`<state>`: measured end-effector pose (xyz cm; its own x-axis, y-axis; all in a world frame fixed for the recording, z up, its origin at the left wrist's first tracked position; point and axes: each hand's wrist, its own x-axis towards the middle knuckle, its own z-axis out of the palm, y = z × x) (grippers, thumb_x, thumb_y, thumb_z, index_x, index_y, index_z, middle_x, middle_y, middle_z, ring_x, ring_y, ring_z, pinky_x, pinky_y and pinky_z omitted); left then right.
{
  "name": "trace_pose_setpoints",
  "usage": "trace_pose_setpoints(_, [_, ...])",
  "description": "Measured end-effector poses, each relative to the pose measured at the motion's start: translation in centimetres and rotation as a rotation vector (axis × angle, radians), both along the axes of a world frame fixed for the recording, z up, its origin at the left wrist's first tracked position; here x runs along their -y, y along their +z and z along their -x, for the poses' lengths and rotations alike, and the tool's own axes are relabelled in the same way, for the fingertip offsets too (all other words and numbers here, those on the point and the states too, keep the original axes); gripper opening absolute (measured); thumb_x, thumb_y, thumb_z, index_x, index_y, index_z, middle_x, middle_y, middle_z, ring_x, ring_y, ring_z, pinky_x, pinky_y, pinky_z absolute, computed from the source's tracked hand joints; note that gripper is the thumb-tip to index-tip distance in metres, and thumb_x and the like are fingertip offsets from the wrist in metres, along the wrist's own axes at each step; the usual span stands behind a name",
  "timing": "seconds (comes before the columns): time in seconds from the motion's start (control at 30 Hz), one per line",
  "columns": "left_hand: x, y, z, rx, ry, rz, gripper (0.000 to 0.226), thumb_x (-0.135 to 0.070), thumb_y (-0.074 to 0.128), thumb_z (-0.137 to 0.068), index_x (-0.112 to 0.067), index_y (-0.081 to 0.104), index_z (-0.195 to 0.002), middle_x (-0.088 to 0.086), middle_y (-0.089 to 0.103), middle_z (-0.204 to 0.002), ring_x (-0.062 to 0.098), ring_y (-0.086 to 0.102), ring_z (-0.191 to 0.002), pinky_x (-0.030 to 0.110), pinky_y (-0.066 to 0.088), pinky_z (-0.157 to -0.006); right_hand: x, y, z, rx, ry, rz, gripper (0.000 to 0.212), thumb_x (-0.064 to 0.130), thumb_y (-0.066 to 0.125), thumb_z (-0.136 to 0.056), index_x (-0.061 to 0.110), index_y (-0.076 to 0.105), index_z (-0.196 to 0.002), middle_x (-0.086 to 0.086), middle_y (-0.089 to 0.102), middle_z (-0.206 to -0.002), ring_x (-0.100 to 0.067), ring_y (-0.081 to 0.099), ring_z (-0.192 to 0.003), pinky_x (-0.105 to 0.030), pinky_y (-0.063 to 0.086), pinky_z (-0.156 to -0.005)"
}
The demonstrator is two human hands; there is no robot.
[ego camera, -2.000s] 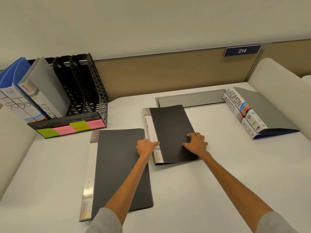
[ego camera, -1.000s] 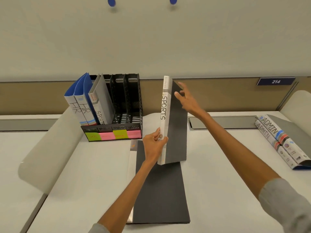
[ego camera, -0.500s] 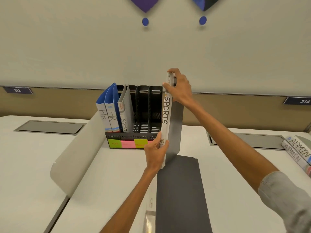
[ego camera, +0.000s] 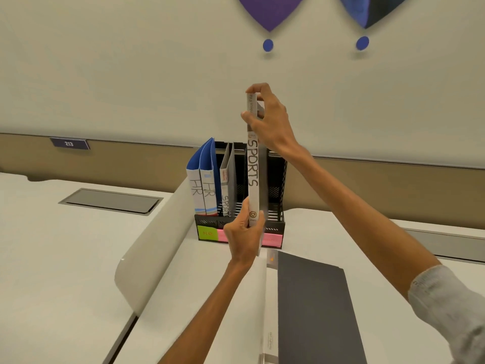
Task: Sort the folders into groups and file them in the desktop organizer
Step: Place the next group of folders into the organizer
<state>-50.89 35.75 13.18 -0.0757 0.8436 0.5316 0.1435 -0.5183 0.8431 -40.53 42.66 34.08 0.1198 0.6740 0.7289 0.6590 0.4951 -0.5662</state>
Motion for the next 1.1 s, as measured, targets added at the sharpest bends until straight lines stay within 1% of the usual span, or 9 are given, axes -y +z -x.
trace_pose_setpoints(0.03, [-0.3, 0.3, 0.2, 0.0, 0.02, -0.018, 0.053, 0.002, 0.074, -0.08, 0.004, 0.056, -0.129, -0.016, 0.054, -0.111, -0.026, 0.052, -0.091, -0.007, 0.04, -0.072, -0.2, 0.4, 0.5, -0.002, 0.026, -0.025, 0.035, 0.02, 0.06, -0.089, 0.018, 0.046, -0.122, -0.01, 0.054, -0.123, -0.025, 0.058, -0.109, -0.039, 0.06, -0.081])
trace_pose_setpoints(0.13, [-1.8, 0.8, 1.0, -0.022, 0.078, -0.057, 0.053, 0.0, 0.075, -0.08, 0.001, 0.057, -0.13, -0.007, 0.059, -0.109, 0.001, 0.057, -0.097, -0.01, 0.035, -0.077, -0.9, 1.1, 2.0, -0.022, 0.101, -0.072, 0.035, 0.017, 0.06, -0.089, 0.013, 0.047, -0.121, -0.008, 0.053, -0.126, -0.022, 0.053, -0.117, -0.035, 0.058, -0.086])
trace_pose_setpoints(0.2, [-3.0, 0.7, 1.6, -0.05, 0.116, -0.066, 0.055, -0.002, 0.075, -0.081, 0.001, 0.055, -0.132, 0.005, 0.067, -0.113, 0.009, 0.054, -0.101, -0.012, 0.027, -0.08, -1.6, 0.9, 2.8, -0.036, 0.123, -0.092, 0.035, 0.015, 0.061, -0.089, 0.012, 0.047, -0.121, -0.006, 0.053, -0.125, -0.019, 0.054, -0.116, -0.034, 0.057, -0.089])
trace_pose_setpoints(0.27, [-4.5, 0.1, 2.2, -0.071, 0.129, -0.053, 0.055, -0.004, 0.074, -0.083, -0.002, 0.054, -0.134, 0.013, 0.068, -0.116, 0.007, 0.051, -0.106, -0.013, 0.023, -0.082, -2.5, 0.1, 3.1, -0.066, 0.153, -0.102, 0.036, 0.013, 0.061, -0.089, 0.009, 0.048, -0.122, -0.005, 0.053, -0.125, -0.017, 0.054, -0.113, -0.03, 0.057, -0.088])
trace_pose_setpoints(0.4, [-7.7, -0.6, 2.9, -0.101, 0.084, 0.004, 0.053, -0.006, 0.072, -0.085, -0.002, 0.053, -0.135, 0.007, 0.067, -0.119, -0.006, 0.045, -0.107, -0.011, 0.025, -0.083, -4.6, -2.1, 2.9, -0.106, 0.197, -0.108, 0.037, 0.009, 0.064, -0.087, 0.007, 0.048, -0.12, -0.004, 0.051, -0.124, -0.025, 0.057, -0.119, -0.035, 0.054, -0.096])
trace_pose_setpoints(0.57, [-11.7, -2.0, 3.4, -0.156, -0.021, 0.051, 0.054, -0.012, 0.07, -0.088, -0.009, 0.05, -0.138, 0.008, 0.066, -0.123, 0.005, 0.056, -0.107, -0.005, 0.035, -0.083, -7.3, -4.1, 2.5, -0.121, 0.139, -0.111, 0.038, 0.009, 0.069, -0.084, 0.004, 0.049, -0.116, -0.012, 0.052, -0.122, -0.025, 0.057, -0.118, -0.028, 0.049, -0.102])
trace_pose_setpoints(0.73, [-15.2, -6.1, 4.4, -0.29, -0.06, 0.102, 0.042, -0.03, 0.068, -0.089, -0.017, 0.062, -0.128, -0.004, 0.072, -0.111, -0.004, 0.063, -0.087, 0.015, 0.055, -0.081, -9.8, -6.4, 1.6, -0.163, 0.094, -0.103, 0.038, 0.011, 0.072, -0.082, 0.006, 0.051, -0.114, -0.01, 0.052, -0.12, -0.023, 0.057, -0.117, -0.036, 0.053, -0.099])
trace_pose_setpoints(0.93, [-15.5, -10.2, 6.3, -0.501, 0.1, 0.258, 0.049, -0.045, 0.06, -0.092, -0.014, 0.059, -0.13, 0.006, 0.072, -0.091, 0.012, 0.06, -0.077, 0.025, 0.042, -0.068, -12.3, -7.0, 0.7, -0.206, 0.075, -0.105, 0.038, 0.013, 0.074, -0.081, 0.007, 0.052, -0.112, -0.009, 0.052, -0.12, -0.024, 0.058, -0.116, -0.042, 0.055, -0.095])
trace_pose_setpoints(1.1, [-17.0, -10.0, 5.6, -0.579, 0.105, 0.205, 0.05, -0.051, 0.054, -0.092, -0.015, 0.063, -0.126, 0.003, 0.072, -0.106, 0.014, 0.065, -0.085, 0.024, 0.047, -0.067, -13.7, -7.2, 0.5, -0.187, 0.072, -0.115, 0.039, 0.014, 0.074, -0.081, 0.008, 0.053, -0.113, -0.008, 0.051, -0.12, -0.023, 0.057, -0.116, -0.041, 0.055, -0.095])
